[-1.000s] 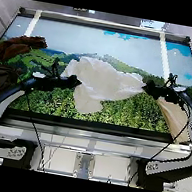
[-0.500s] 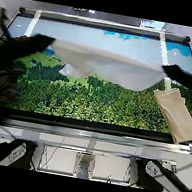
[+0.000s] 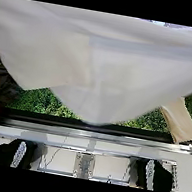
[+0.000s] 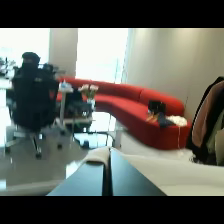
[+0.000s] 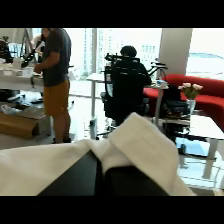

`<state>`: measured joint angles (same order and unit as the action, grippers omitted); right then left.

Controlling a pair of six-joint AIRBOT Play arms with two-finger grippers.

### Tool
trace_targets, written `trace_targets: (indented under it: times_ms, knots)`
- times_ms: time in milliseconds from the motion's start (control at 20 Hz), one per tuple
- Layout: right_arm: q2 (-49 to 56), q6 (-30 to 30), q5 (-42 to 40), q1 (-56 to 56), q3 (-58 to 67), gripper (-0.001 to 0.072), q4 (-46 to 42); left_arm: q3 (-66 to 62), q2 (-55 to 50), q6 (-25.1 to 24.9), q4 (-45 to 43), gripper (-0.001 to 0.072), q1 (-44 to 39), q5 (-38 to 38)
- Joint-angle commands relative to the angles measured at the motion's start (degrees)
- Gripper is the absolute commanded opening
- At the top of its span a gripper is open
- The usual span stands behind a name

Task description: Fold the shirts.

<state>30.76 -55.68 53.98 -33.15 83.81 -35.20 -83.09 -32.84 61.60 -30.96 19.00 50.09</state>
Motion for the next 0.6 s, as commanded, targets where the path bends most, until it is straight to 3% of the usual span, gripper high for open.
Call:
trace_targets:
  times_ms: [0, 100, 200, 300, 450, 500, 550]
  knots:
    - [10.6, -0.3, 12.9, 0.0, 2.5, 0.0030, 10.4, -2.8, -9.6, 5.7, -5.5, 0.0010, 0.2, 10.2]
    - [20.4, -0.3, 18.6, 3.4, -0.6, 0.0031, 9.2, -2.7, -19.7, 6.1, -6.4, 0.0010, -0.9, 15.8]
    - [29.3, -0.3, 17.6, 9.5, -5.2, 0.0031, 3.4, -2.6, -30.1, 7.8, -13.5, 0.0010, -4.8, 15.6]
    - [38.3, -0.3, 11.6, 16.9, -9.7, 0.0031, -3.0, -2.6, -40.4, 10.1, -20.9, 0.0011, -9.6, 13.8]
    - [52.0, -0.5, -7.1, 27.1, -12.7, 0.0034, -6.0, -2.6, -54.2, 11.6, -22.9, 0.0014, -14.9, 4.6]
    - [55.6, -0.4, -14.0, 29.6, -12.7, 0.0055, -5.2, -2.6, -58.1, 13.1, -22.2, 0.0070, -16.0, -0.2]
    - [58.3, -0.4, -21.1, 31.8, -12.7, 0.0178, -4.1, -2.6, -61.0, 14.1, -20.3, 0.0302, -16.6, -4.4]
